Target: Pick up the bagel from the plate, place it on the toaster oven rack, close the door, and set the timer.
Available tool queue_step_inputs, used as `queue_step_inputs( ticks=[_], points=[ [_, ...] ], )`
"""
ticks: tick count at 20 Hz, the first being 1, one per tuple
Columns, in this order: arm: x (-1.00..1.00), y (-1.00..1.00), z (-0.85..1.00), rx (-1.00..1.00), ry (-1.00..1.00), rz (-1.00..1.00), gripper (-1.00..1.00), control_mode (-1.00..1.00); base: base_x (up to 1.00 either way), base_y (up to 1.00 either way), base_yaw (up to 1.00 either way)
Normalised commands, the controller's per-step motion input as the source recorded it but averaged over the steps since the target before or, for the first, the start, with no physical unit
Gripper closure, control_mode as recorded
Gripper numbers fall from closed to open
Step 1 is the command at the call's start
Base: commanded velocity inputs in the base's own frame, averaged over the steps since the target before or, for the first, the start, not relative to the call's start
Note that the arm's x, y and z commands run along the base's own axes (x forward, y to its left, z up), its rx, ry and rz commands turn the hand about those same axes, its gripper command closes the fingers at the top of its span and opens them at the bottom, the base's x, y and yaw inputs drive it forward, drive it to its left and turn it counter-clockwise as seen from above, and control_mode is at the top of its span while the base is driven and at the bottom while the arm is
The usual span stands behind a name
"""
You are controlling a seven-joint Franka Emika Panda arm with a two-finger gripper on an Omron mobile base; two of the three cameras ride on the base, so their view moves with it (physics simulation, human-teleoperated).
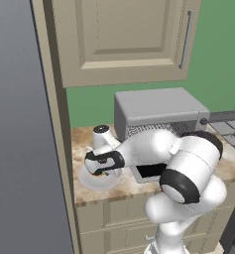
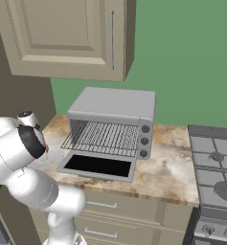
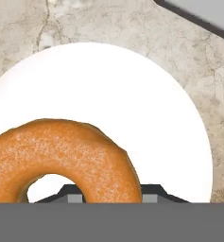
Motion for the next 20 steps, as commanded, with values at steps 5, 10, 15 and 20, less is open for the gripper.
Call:
queue_step_inputs(
  ticks=[5, 10, 15, 20],
  points=[
    [-0.41, 0.0, 0.82, 0.0, -0.03, 0.0, 1.0, -1.0, 0.0, 0.0, 0.0],
    [-0.24, 0.0, 0.95, 0.0, 0.0, 0.0, 1.0, -1.0, 0.0, 0.0, 0.0],
    [-0.21, -0.13, 0.95, 0.0, 0.06, 0.0, 1.0, -1.0, 0.0, 0.0, 0.0],
    [-0.35, -0.36, 0.69, 0.0, 0.08, 0.0, 1.0, -1.0, 0.0, 0.0, 0.0]
  ],
)
